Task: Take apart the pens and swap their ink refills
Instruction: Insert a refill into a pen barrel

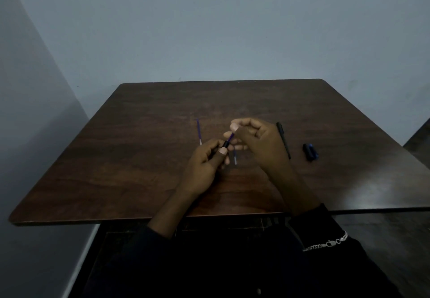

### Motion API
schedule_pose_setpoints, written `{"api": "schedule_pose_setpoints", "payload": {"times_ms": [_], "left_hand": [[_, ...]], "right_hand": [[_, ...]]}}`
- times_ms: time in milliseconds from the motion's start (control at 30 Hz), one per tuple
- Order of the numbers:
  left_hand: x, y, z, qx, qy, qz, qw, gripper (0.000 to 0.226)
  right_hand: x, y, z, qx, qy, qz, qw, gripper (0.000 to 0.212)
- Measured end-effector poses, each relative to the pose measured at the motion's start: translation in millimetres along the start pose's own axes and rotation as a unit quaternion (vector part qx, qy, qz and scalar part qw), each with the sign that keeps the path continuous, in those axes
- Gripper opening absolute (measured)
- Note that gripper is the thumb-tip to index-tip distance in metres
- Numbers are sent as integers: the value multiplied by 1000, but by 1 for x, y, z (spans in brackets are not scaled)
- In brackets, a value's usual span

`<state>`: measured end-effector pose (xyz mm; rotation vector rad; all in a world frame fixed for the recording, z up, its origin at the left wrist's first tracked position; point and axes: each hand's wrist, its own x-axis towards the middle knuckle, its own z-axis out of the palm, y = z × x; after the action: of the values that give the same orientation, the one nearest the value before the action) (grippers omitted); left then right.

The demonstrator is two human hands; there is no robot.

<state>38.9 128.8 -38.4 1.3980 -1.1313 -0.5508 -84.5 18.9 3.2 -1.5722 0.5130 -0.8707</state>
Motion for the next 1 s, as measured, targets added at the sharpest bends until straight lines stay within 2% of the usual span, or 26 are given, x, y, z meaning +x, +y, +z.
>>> {"api": "schedule_pose_setpoints", "payload": {"times_ms": [200,467,633,700,767,867,933,1000], "left_hand": [[-1,-2,0,12,4,10,1000,19],[-3,3,-2,85,6,60,995,19],[-1,1,-1,75,7,37,996,22],[-1,0,0,66,8,26,997,24],[-2,-1,0,66,5,22,998,24],[-1,-2,0,69,0,28,997,23],[-1,-2,-1,77,-3,31,997,22],[-1,-3,-1,83,-6,31,996,22]], "right_hand": [[2,-7,-2,-43,7,6,999,13],[0,-9,0,-73,3,-2,997,15],[3,-15,-5,-65,0,11,998,16],[5,-18,-16,-98,12,11,995,15],[8,-21,-39,-211,44,7,977,12],[13,-26,-86,-394,90,39,914,14],[17,-26,-117,-460,100,101,876,15],[20,-23,-139,-483,90,167,855,15]]}}
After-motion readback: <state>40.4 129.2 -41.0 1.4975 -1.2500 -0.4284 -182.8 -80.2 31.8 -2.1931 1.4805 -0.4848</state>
